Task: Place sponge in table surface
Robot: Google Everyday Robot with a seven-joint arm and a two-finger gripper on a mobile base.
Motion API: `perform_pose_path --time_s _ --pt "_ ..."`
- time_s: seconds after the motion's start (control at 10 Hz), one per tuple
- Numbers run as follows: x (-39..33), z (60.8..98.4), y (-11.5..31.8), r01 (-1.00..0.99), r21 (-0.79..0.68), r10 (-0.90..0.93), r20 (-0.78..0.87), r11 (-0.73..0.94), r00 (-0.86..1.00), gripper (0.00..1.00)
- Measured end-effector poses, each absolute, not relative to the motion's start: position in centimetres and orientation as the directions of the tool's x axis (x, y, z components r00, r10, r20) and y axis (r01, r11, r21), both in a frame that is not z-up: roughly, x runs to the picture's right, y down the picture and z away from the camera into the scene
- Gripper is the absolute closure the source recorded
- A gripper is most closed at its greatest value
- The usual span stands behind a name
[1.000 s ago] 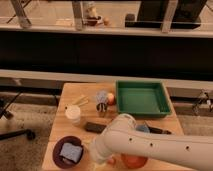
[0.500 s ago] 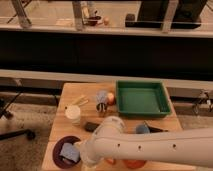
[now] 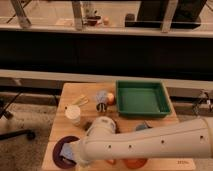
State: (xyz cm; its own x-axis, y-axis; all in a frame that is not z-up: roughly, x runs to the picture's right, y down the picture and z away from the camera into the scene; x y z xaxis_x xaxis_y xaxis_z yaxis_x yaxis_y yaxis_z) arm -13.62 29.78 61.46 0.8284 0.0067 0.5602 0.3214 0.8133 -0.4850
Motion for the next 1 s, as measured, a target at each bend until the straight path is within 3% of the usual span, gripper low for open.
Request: perform_pose_path --time_s 1.0 --pt "-16.7 65.1 29.4 0.257 -0.504 0.039 0.504 0.825 0.863 0.2"
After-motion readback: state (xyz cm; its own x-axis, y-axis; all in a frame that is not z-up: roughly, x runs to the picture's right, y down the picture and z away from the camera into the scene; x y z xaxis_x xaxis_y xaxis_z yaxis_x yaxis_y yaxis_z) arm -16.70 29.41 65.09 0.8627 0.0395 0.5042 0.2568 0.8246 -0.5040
